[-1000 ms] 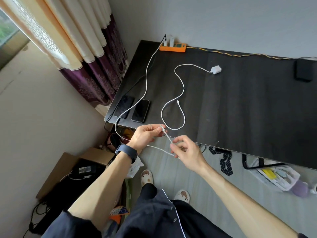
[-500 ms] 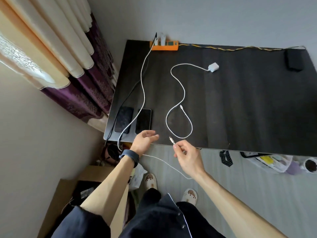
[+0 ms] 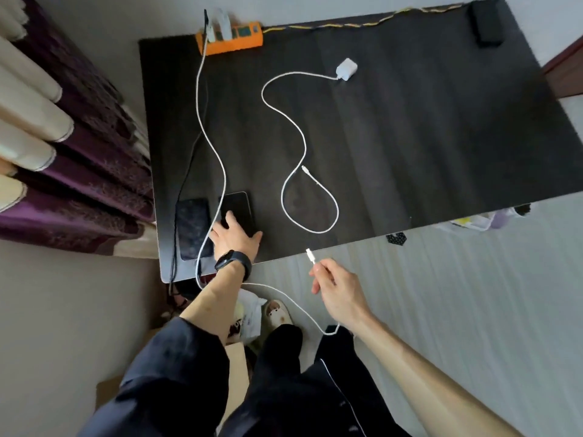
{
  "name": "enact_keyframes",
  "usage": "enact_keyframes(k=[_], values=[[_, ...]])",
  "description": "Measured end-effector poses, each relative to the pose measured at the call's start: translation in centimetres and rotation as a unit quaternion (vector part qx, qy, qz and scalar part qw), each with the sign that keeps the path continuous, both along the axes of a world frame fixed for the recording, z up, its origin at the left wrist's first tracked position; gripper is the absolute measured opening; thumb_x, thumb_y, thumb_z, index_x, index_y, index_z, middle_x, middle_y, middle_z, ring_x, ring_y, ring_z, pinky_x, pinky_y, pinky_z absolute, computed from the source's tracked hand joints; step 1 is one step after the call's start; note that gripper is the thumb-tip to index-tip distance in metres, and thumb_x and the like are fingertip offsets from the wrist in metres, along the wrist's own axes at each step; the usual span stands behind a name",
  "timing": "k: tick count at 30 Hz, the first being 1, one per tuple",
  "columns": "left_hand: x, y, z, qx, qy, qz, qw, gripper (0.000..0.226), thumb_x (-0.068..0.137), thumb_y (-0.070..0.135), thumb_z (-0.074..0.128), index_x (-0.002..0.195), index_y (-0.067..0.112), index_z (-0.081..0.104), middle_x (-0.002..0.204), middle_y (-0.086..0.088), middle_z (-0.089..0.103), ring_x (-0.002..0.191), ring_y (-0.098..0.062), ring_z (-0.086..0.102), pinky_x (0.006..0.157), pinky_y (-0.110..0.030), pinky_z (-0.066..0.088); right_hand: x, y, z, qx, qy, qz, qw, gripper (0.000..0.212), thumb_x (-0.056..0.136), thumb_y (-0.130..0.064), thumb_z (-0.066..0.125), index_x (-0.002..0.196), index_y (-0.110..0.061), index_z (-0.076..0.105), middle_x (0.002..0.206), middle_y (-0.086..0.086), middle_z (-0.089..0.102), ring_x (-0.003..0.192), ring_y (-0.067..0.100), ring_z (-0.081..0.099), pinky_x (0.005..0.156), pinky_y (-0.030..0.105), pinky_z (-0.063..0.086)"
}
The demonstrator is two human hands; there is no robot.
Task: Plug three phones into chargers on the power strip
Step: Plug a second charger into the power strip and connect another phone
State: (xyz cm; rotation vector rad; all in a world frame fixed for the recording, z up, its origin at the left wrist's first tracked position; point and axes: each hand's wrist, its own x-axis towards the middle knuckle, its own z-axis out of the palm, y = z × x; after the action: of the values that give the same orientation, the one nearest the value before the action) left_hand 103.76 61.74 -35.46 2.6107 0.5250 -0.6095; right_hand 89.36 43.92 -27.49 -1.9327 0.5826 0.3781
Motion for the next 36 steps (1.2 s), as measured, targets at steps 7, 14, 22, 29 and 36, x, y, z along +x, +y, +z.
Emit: enact_keyframes(k=[7, 14, 22, 29, 36], values=[[1.0, 1.8, 2.2, -0.127, 0.075, 0.065, 0.987, 0.094, 0.066, 0.035, 0.085, 0.143, 0.01, 0.038, 0.136, -0.022, 0.048, 0.122, -0.038, 0.053, 0.101, -0.049, 0.048, -1.0, 0.3, 0.6, 0.086, 0.005, -0.075, 0.993, 0.03, 0.103, -0.022, 0.048, 0.077, -0.019, 0.062, 0.057, -0.009, 0.059, 0.06, 0.007, 0.052, 0.061, 0.026, 0.043], [-1.4, 5.5, 6.8, -0.679, 0.181, 0.317, 0.637, 0.03, 0.062, 0.011, 0.088, 0.084, 0.012, 0.067, 0.087, -0.009, 0.063, 0.075, -0.021, 0.058, 0.065, -0.032, 0.053, -1.3, -0.1, 1.5, 0.107, -0.001, -0.099, 0.989, 0.029, 0.1, -0.018, 0.053, 0.073, -0.016, 0.063, 0.052, -0.008, 0.053, 0.051, 0.006, 0.044, 0.051, 0.017, 0.033], [-3.2, 2.8, 10.5, -0.689, 0.157, 0.304, 0.639, 0.045, 0.096, -0.009, 0.036, 0.136, 0.006, 0.054, 0.103, -0.012, 0.07, 0.078, -0.019, 0.073, 0.062, -0.028, 0.059, -0.4, 1.0, 3.3, 0.078, -0.042, -0.069, 0.994, 0.026, 0.098, -0.019, 0.056, 0.077, -0.007, 0.064, 0.052, -0.009, 0.048, 0.048, 0.007, 0.039, 0.046, 0.016, 0.032], [-4.2, 1.3, 12.5, -0.703, 0.147, 0.273, 0.64, 0.058, 0.093, -0.007, 0.025, 0.142, 0.01, 0.051, 0.115, -0.01, 0.064, 0.08, -0.019, 0.069, 0.055, -0.02, 0.051, -0.6, 1.7, 4.4, -0.006, -0.115, -0.048, 0.992, 0.031, 0.098, -0.031, 0.061, 0.076, -0.008, 0.06, 0.053, -0.013, 0.042, 0.052, 0.005, 0.038, 0.052, 0.018, 0.035], [-4.5, 0.9, 12.5, -0.69, 0.127, 0.291, 0.65, 0.053, 0.093, -0.008, 0.052, 0.143, 0.013, 0.049, 0.11, -0.012, 0.067, 0.086, -0.021, 0.068, 0.062, -0.026, 0.059, -0.6, 2.3, 6.0, 0.032, -0.134, -0.012, 0.99, 0.032, 0.102, -0.023, 0.054, 0.073, -0.011, 0.059, 0.054, -0.006, 0.045, 0.05, 0.008, 0.038, 0.05, 0.019, 0.034]])
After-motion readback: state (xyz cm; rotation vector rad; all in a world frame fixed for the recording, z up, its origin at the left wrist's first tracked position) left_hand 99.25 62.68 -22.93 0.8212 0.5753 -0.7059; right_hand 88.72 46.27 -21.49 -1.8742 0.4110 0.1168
